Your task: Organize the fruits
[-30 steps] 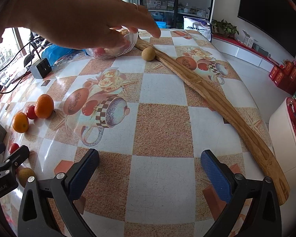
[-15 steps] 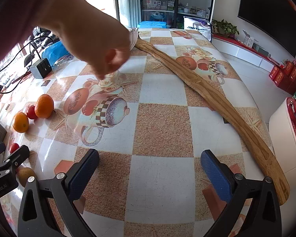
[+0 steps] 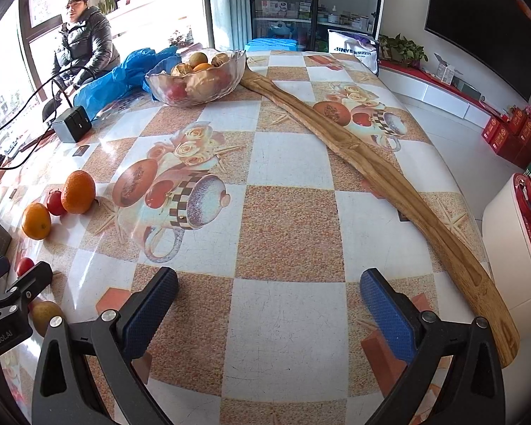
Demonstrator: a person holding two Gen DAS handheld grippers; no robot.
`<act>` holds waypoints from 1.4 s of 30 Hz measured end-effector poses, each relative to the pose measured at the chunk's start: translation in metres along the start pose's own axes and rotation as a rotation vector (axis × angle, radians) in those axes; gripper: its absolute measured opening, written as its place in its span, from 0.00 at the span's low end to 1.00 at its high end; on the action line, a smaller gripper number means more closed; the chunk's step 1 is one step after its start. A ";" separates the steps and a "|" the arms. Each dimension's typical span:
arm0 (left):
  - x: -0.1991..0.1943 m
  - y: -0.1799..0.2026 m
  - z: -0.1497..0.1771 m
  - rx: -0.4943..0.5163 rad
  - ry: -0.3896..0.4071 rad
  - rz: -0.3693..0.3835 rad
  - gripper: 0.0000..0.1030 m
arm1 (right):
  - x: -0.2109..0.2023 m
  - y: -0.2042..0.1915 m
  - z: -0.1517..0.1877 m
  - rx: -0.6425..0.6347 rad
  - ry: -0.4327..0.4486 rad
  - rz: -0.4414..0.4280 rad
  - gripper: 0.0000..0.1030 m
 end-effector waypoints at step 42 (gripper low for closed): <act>-0.074 -0.012 0.047 0.095 0.067 0.063 1.00 | -0.098 -0.047 0.107 -0.234 0.049 -0.205 1.00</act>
Point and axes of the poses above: each gripper's, at about its wrist camera, not at the fingertips, and x roughly the way its jaws point, y to its right, z to its underside, the point moved 2 cm from there along x, roughly the way its jaws point, and after that the axes turned 14 degrees about z, right-handed, at the moved point
